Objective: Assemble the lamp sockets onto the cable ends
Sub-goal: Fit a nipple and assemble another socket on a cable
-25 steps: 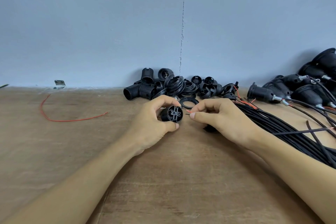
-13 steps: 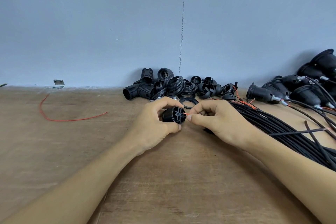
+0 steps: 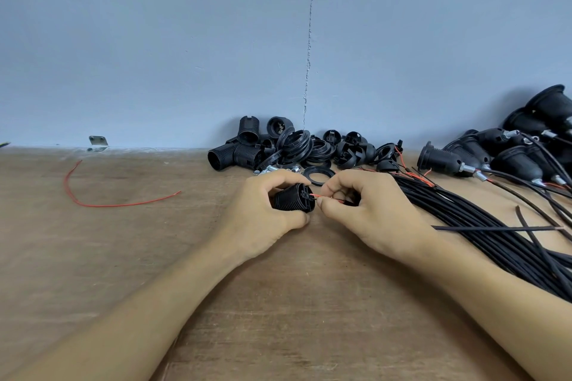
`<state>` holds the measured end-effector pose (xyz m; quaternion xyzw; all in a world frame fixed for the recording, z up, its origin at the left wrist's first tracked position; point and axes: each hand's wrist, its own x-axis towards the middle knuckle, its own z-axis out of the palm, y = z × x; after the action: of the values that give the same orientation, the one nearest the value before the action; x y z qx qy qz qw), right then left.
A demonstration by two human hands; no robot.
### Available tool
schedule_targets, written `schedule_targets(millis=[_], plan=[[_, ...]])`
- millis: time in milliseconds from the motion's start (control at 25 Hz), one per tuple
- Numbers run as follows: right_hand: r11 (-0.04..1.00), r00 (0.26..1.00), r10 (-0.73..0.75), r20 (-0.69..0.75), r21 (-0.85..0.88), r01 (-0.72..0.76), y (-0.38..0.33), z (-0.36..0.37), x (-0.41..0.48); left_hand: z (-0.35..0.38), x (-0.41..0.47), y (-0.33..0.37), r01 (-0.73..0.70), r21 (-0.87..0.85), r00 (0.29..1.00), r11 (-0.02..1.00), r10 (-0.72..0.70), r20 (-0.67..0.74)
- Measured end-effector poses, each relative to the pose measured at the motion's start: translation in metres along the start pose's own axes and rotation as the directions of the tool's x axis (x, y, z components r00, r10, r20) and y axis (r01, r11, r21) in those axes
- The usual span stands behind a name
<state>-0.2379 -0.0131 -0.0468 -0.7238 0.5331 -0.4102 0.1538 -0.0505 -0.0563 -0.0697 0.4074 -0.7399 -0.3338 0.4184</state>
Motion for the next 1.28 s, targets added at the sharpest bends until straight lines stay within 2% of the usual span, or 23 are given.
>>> schedule_targets(millis=[520,880,1280], plan=[[0.998,0.999,-0.031,0.026,-0.047,0.033,-0.0007,0.0026,-0.0001,-0.0007,0.0009,-0.003,-0.035,-0.02,0.999,0.999,0.036,0.036],[0.998,0.998,0.054,-0.015,0.041,-0.053,0.0047,0.0015,-0.0018,0.002,0.0013,-0.0036,-0.03,0.019,1.0,0.999,0.03,0.003],[1.0,1.0,0.021,-0.004,0.023,-0.021,0.0048,0.007,-0.0011,0.0025,-0.001,-0.0003,-0.044,0.044,0.999,0.998,0.043,0.013]])
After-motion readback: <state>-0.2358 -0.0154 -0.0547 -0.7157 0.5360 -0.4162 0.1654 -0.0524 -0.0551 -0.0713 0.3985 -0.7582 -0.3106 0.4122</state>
